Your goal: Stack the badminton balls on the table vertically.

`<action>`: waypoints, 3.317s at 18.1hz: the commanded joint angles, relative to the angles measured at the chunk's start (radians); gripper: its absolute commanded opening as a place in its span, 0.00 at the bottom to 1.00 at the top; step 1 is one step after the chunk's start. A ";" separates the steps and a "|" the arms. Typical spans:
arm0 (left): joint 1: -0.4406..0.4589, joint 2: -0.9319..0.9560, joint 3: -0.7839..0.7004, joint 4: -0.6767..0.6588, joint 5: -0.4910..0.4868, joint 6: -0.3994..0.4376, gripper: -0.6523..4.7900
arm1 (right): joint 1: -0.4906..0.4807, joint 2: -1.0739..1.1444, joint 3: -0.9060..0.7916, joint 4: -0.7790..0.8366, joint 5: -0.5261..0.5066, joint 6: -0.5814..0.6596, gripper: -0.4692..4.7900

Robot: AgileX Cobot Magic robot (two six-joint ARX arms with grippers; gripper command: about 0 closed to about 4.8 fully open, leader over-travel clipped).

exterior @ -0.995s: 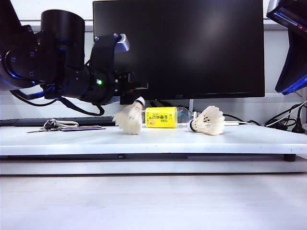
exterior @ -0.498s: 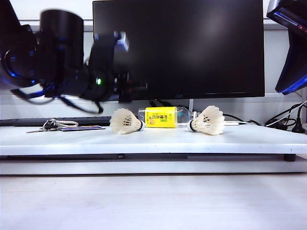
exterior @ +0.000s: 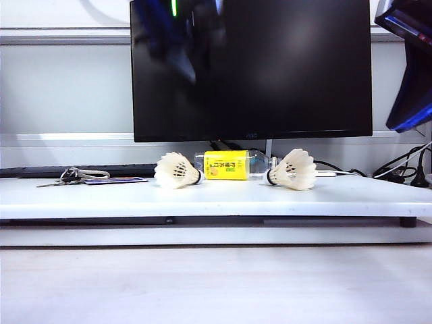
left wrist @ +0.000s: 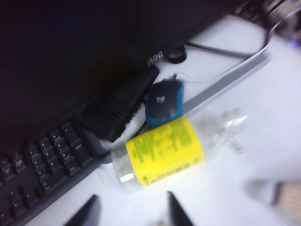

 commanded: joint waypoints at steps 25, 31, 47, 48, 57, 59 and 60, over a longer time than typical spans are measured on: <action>0.047 0.442 0.431 -0.499 0.126 0.029 0.64 | 0.000 -0.002 0.003 0.013 -0.043 -0.003 0.19; 0.047 0.468 0.430 -0.499 0.126 0.029 0.64 | 0.000 -0.002 0.003 0.013 -0.042 -0.003 0.19; 0.047 0.475 0.430 -0.501 0.107 0.037 0.51 | 0.000 -0.002 0.003 0.012 -0.047 -0.003 0.19; 0.047 0.475 0.430 -0.504 0.107 0.044 0.51 | 0.000 -0.002 0.003 0.013 -0.058 -0.003 0.19; 0.047 0.475 0.430 -0.506 0.107 0.048 0.35 | 0.000 -0.002 0.003 0.013 -0.068 -0.003 0.19; 0.047 0.475 0.430 -0.505 0.108 0.048 0.33 | 0.000 -0.002 0.003 0.013 -0.068 -0.003 0.19; 0.047 0.475 0.430 -0.505 0.108 0.048 0.33 | 0.000 -0.002 0.003 0.013 -0.068 -0.003 0.19</action>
